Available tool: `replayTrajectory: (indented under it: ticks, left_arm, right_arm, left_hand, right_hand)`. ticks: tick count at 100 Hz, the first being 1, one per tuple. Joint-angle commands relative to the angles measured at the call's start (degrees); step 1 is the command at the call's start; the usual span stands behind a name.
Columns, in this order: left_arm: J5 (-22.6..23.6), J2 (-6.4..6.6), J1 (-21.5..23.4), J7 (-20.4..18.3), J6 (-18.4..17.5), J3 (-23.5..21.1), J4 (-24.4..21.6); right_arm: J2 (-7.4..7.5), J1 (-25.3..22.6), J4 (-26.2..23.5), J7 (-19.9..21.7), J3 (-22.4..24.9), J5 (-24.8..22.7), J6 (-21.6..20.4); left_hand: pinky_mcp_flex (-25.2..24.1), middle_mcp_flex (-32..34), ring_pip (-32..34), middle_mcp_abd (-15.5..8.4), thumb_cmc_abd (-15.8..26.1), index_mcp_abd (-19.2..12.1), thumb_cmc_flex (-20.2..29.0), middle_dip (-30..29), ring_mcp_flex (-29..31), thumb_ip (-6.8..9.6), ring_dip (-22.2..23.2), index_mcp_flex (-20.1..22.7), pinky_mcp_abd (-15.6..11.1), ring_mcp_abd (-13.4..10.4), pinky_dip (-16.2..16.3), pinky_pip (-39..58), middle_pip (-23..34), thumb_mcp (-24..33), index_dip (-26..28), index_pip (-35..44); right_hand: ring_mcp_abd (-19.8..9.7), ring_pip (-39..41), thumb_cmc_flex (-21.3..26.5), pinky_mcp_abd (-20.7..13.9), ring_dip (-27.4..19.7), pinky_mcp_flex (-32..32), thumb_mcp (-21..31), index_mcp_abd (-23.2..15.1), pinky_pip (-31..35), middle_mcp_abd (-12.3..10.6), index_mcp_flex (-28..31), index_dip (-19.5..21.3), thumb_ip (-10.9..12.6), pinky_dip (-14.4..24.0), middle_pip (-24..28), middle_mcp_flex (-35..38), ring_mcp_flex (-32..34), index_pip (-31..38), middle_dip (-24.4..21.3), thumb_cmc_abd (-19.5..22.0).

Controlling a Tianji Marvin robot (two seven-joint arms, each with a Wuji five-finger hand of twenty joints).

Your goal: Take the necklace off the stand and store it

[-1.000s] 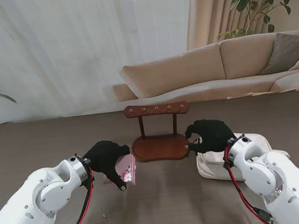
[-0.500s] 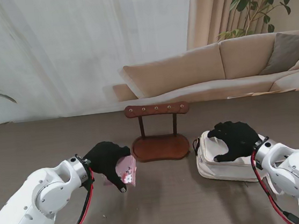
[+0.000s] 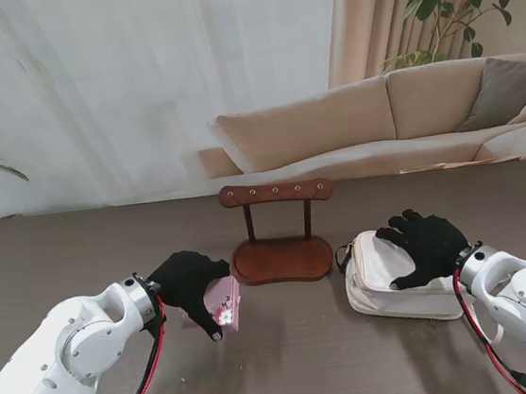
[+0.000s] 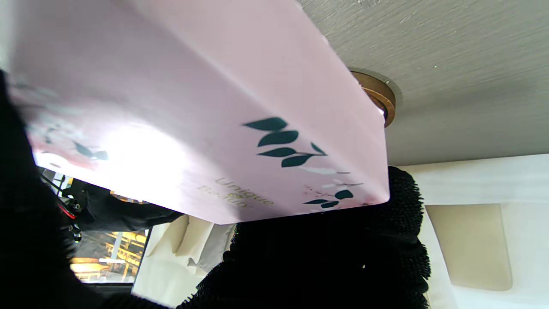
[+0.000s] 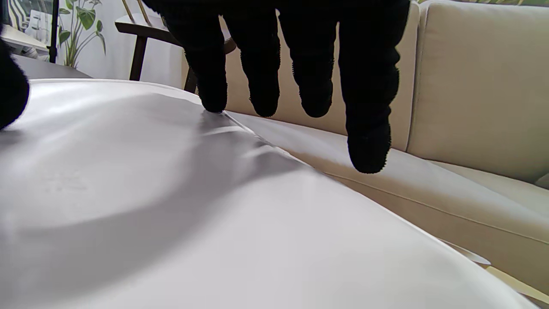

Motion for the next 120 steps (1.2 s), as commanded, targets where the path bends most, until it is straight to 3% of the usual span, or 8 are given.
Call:
replayTrajectory:
  ticks: [1, 25, 43, 66, 84, 102, 120]
  left_arm:
    - [-0.2, 0.03, 0.1, -1.3, 0.2, -0.1, -0.5]
    - [0.0, 0.09, 0.2, -1.7, 0.5, -0.2, -0.9]
    - [0.1, 0.1, 0.1, -1.7, 0.4, 0.0, -0.8]
    - [-0.1, 0.13, 0.0, -1.9, 0.4, 0.3, -0.8]
    - [-0.1, 0.17, 0.3, -2.3, 0.8, 0.2, -1.3]
    - [-0.1, 0.17, 0.2, -2.4, 0.9, 0.5, -1.2]
    - [-0.3, 0.15, 0.3, -2.4, 1.1, 0.6, -1.2]
  right_arm:
    - [0.38, -0.7, 0.6, 0.8, 0.4, -1.1, -0.1]
    - [0.46, -4.0, -1.6, -1.3, 5.2, -2.5, -2.1]
    - [0.25, -7.7, -4.2, -0.1, 9.4, -1.9, -4.7]
    - [0.26, -9.9, -4.6, 0.5, 11.3, -1.6, -6.3]
    - [0.73, -9.4, -3.4, -1.1, 10.2, -3.7, -5.6]
    - [1.57, -7.3, -0.9, -5.3, 6.9, -7.8, -2.3]
    - [2.36, -4.8, 1.5, -6.3, 3.5, -10.2, -0.6]
  left_hand:
    - [0.0, 3.8, 5.6, -5.5, 9.6, -10.9, 28.0, 2.5, 2.5, 4.67, 1.9, 5.7, -4.1, -0.6, 0.7, 1.4, 4.5, 31.8, 3.4, 26.2]
    - [0.0, 3.9, 5.6, -5.5, 9.6, -10.8, 28.0, 2.5, 2.5, 4.67, 1.9, 5.6, -4.2, -0.6, 0.7, 1.4, 4.5, 31.8, 3.4, 26.2]
    - [0.0, 3.8, 5.6, -5.5, 9.7, -10.8, 28.0, 2.5, 2.5, 4.69, 1.9, 5.6, -4.2, -0.6, 0.8, 1.5, 4.5, 31.8, 3.4, 26.2]
    - [0.0, 3.8, 5.6, -5.4, 9.6, -10.8, 28.1, 2.5, 2.5, 4.7, 1.9, 5.6, -4.2, -0.7, 0.8, 1.5, 4.5, 31.8, 3.4, 26.2]
    - [0.0, 3.8, 5.6, -5.4, 9.6, -10.8, 28.0, 2.6, 2.5, 4.69, 1.9, 5.6, -4.2, -0.6, 0.8, 1.4, 4.5, 31.8, 3.4, 26.2]
    - [0.0, 3.9, 5.6, -5.5, 9.6, -10.8, 28.0, 2.6, 2.5, 4.67, 1.9, 5.6, -4.2, -0.7, 0.8, 1.5, 4.5, 31.8, 3.4, 26.2]
    - [0.0, 3.9, 5.7, -5.5, 9.7, -10.7, 28.0, 2.6, 2.6, 4.67, 1.9, 5.6, -4.1, -0.6, 0.8, 1.5, 4.5, 31.8, 3.4, 26.2]
  right_hand:
    - [1.0, -1.0, -0.1, -0.2, -0.6, -32.2, 1.3, 2.5, -2.2, 1.6, -1.1, -1.3, 0.0, -1.8, -0.8, -2.7, -2.3, 0.1, -0.7, -1.4]
    - [1.0, -0.3, -0.4, 0.1, -0.5, -31.3, 1.3, 2.8, -3.0, 1.5, 0.3, -1.5, -0.3, -1.1, -0.2, -1.2, -0.3, 0.9, -1.0, -0.8]
    - [0.9, 0.5, -0.5, 0.3, -0.2, -30.9, 1.0, 2.6, -3.4, 1.6, 1.3, -1.8, -0.4, -0.5, -0.3, 0.7, 1.3, 1.5, -1.4, -0.4]
    - [1.1, 0.0, -1.6, 0.4, -0.2, -31.5, 0.6, 3.8, -4.3, 1.7, 0.1, -2.6, -0.6, 0.1, -1.4, -0.5, 0.2, 1.0, -1.8, 0.2]
    - [1.3, -0.7, -2.2, 0.6, -0.3, -31.8, 0.8, 7.6, -5.0, 2.2, -2.4, -3.7, -0.8, 0.8, -1.5, -2.9, -1.3, -0.1, -1.7, -0.4]
    - [2.0, -0.7, -1.8, 1.2, -0.4, -31.3, 1.4, 11.5, -5.5, 2.9, -3.8, -4.4, -0.9, 1.4, -0.3, -4.0, -1.5, 0.4, -1.4, -1.8]
    - [2.5, -0.4, -0.1, 2.2, -0.5, -30.5, 2.2, 13.7, -5.8, 3.6, -4.2, -5.1, -0.6, 1.8, 0.6, -4.0, -1.4, 2.5, -1.6, -4.0]
